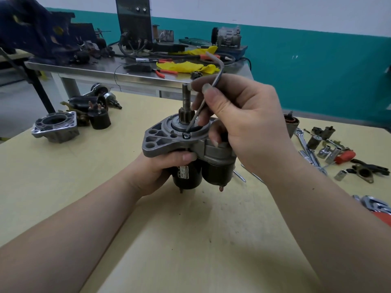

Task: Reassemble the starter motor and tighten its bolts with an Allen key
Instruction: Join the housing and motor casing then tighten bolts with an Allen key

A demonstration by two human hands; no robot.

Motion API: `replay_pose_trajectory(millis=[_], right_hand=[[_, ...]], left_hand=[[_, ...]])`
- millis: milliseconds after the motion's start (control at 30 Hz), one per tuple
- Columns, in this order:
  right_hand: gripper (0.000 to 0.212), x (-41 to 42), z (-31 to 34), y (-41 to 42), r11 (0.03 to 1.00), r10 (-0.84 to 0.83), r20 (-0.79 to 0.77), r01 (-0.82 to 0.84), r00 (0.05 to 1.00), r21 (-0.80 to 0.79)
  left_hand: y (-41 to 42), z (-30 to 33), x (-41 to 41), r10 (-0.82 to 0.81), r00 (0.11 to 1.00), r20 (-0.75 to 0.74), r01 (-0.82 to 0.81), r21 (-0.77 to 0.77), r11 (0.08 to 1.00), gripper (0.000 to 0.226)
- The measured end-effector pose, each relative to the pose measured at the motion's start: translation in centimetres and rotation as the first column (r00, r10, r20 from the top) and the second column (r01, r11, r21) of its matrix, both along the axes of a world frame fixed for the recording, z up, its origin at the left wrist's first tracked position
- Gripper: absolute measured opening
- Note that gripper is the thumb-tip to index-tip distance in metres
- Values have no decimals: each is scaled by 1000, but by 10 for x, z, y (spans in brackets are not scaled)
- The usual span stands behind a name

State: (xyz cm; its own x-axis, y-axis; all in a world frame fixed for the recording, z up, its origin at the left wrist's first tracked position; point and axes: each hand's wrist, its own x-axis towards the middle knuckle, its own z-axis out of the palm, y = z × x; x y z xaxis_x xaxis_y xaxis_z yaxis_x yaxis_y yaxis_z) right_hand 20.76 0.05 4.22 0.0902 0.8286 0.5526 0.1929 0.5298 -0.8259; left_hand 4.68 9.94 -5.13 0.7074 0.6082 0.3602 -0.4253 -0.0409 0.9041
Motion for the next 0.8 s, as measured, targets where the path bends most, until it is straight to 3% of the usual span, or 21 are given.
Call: replay_pose_trajectory(millis=[133, 500, 700, 800], right_hand=[[18, -2, 1, -1, 1000, 5, -15, -5, 1000, 16], [22, -9, 4, 0, 999, -34, 180, 26, 983, 46], [14, -17, 5, 1, 993, -98, 205, 81, 974, 91], [14, -20, 7, 2, 985, -145, 185, 126, 972, 114]], left_hand=[[1, -2, -1, 0, 1000, 0, 0, 2, 1000, 44], [3, -4, 1, 3, 1000, -4, -3, 4, 1000, 47], [3, -2, 1, -13, 1000, -25, 13, 0, 1000, 43], [0, 2, 1, -20, 997, -73, 21, 20, 1000, 66]])
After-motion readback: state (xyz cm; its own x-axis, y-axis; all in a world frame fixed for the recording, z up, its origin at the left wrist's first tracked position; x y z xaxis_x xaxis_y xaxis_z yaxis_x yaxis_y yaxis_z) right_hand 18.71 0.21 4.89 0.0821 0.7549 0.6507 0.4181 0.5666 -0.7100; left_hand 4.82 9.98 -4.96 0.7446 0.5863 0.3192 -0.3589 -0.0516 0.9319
